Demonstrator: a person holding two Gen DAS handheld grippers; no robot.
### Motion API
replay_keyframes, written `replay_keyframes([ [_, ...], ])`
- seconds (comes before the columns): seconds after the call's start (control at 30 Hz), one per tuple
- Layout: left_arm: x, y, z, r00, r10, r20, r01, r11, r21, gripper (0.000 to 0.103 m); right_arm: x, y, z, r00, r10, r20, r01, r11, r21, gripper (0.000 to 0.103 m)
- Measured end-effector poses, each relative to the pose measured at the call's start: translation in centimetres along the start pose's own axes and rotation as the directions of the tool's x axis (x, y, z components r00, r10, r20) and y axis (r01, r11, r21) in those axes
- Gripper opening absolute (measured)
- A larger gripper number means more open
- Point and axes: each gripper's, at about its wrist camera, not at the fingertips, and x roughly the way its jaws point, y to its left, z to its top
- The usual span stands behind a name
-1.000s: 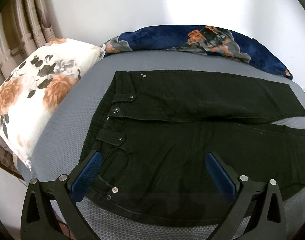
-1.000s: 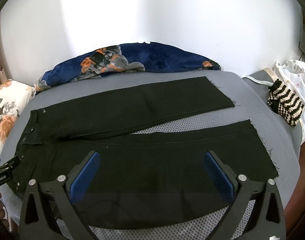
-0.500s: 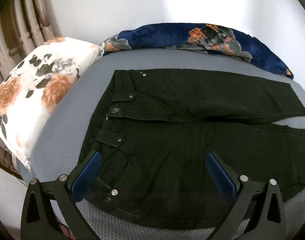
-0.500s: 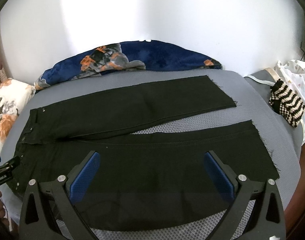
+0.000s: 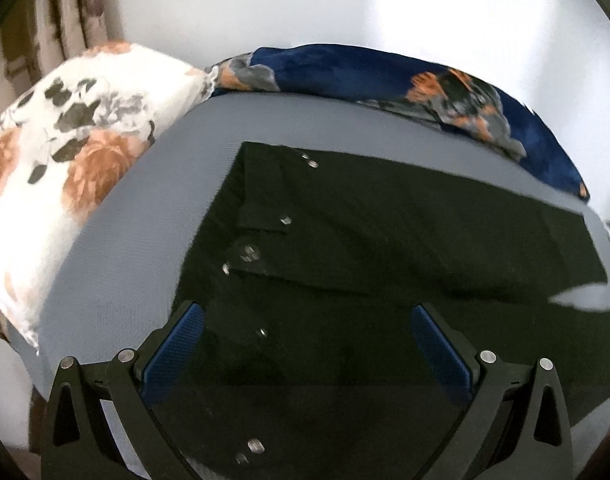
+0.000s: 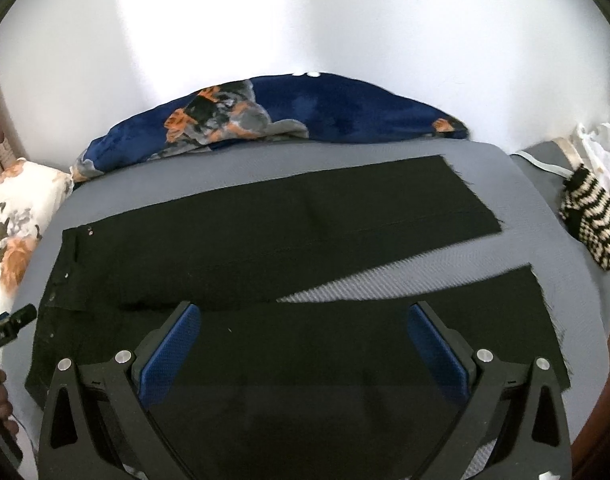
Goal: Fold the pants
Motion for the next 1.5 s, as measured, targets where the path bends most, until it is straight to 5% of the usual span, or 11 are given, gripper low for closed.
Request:
replay_keyframes([
  [0.33, 4.8, 7.5, 6.4, 0.997, -0.078, 0.024, 0.081, 0.984, -0.159, 0.098, 4.0, 4.7, 5.0, 0.989, 0.144, -0.026, -0.146, 0.984, -0.097, 0.103],
  [0.53, 8.7, 9.7, 9.4, 0.976, -0.218, 0.016, 0.217, 0.959, -0.181, 0.07, 7.3, 8.0, 6.9, 0.984, 0.158, -0.079, -0.167, 0.978, -0.125, 0.103],
  [0.7, 12.4, 10.8, 11.3, 0.93, -0.363, -0.048, 0.345, 0.912, -0.224, 0.054, 9.9, 9.7, 7.6, 0.979, 0.165, -0.118, -0.181, 0.972, -0.147, 0.103],
  [1.17, 18.5, 12.1, 14.4, 0.805, -0.57, -0.162, 0.507, 0.804, -0.311, 0.053, 16.1, 12.1, 10.5, 0.966, 0.194, -0.171, -0.221, 0.962, -0.159, 0.103],
  [1.27, 19.4, 12.2, 15.3, 0.743, -0.647, -0.169, 0.572, 0.746, -0.342, 0.053, 17.4, 12.5, 11.3, 0.959, 0.22, -0.181, -0.25, 0.954, -0.165, 0.103],
  [1.37, 20.2, 11.7, 15.9, 0.637, -0.751, -0.175, 0.674, 0.652, -0.347, 0.053, 18.7, 12.9, 12.5, 0.939, 0.28, -0.198, -0.314, 0.934, -0.171, 0.103],
  [1.5, 21.9, 11.2, 16.5, 0.608, -0.772, -0.185, 0.677, 0.625, -0.388, 0.053, 20.3, 13.7, 13.7, 0.916, 0.328, -0.23, -0.375, 0.904, -0.205, 0.103],
])
